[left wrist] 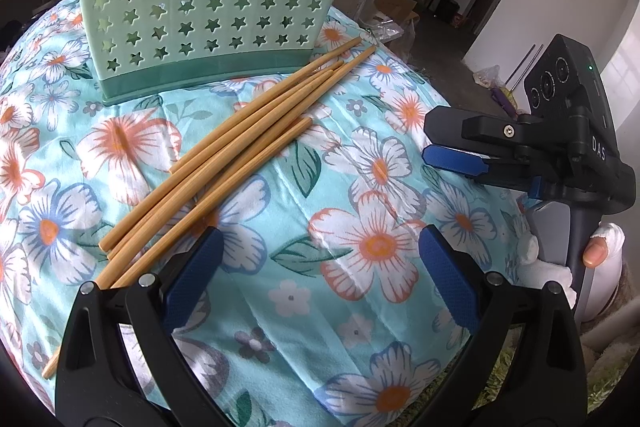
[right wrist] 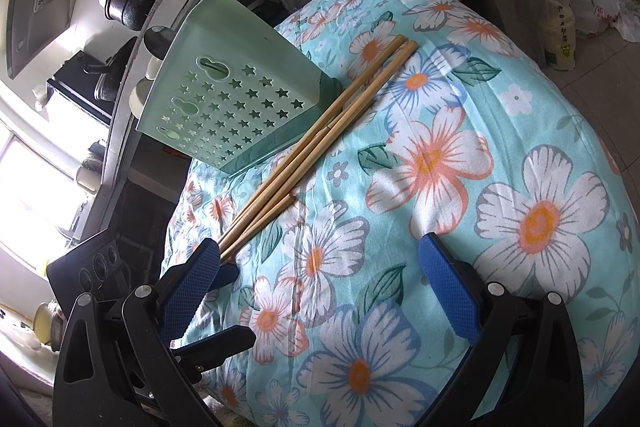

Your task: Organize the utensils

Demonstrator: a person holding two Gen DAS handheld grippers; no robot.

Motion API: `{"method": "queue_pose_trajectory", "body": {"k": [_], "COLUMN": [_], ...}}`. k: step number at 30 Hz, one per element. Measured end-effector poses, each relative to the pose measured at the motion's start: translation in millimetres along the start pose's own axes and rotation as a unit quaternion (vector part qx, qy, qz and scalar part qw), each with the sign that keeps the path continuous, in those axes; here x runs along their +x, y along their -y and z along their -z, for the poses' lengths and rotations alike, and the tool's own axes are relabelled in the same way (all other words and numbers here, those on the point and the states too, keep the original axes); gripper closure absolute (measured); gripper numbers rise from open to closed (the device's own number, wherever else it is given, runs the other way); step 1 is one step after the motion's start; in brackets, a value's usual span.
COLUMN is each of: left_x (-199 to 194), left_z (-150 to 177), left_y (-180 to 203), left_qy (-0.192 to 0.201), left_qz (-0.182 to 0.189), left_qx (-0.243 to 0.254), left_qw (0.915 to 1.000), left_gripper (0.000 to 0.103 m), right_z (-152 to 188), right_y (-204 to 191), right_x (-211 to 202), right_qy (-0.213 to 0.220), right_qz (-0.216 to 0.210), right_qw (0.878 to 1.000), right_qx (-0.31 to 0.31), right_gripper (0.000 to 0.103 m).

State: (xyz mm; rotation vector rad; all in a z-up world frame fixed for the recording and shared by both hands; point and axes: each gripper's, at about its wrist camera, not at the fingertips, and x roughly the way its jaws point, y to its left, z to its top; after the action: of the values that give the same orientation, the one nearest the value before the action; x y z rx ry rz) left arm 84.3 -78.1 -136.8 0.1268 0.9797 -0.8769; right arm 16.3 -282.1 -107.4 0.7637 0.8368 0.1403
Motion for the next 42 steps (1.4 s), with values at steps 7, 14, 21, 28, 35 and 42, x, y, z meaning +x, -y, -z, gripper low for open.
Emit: {"method": "queue_pose_trajectory", "body": {"k": [7,14,21,28,35,42], "left_x": [0,0,-16,-34,-26,-10], "left_z": [0,0,1,-3,-12,-19], "left_y": [0,4,7,11,17,21], "left_qy": [-0.001,0.001,0.03,0.069,0.063,0.037], "left_qz": [-0.002,-0.009,-0.015,-0.052,-0.087,-0.11], "left_qx": [0.002,0.01,0.033,0.078,0.147,0.217], "left_qw": [1.0,0.9999,0.9989,0.9932,0.9833,0.9693], "left_gripper": [0.008,0.008,0.008,0.013,0.051,0.081], "right_z": [0,0,-1,-4,-6,-9], "right_y": [0,0,1,5,9,2], "right_x": [0,-1,-1,-3,-9,-13], "right_qy": [0.0,0.0,-0.004,-0.016,-0.011,-0.003], "right_qz": [0.0,0.0,-0.005,-0.014,-0.012,-0.011], "right_qw": [1.0,1.0,1.0,1.0,0.999,0.999], "right_qx": [0.0,0.001,0.002,0.02,0.039,0.031], "right_gripper": [0.006,0.006,0.006,0.007,0.026,0.031]}}
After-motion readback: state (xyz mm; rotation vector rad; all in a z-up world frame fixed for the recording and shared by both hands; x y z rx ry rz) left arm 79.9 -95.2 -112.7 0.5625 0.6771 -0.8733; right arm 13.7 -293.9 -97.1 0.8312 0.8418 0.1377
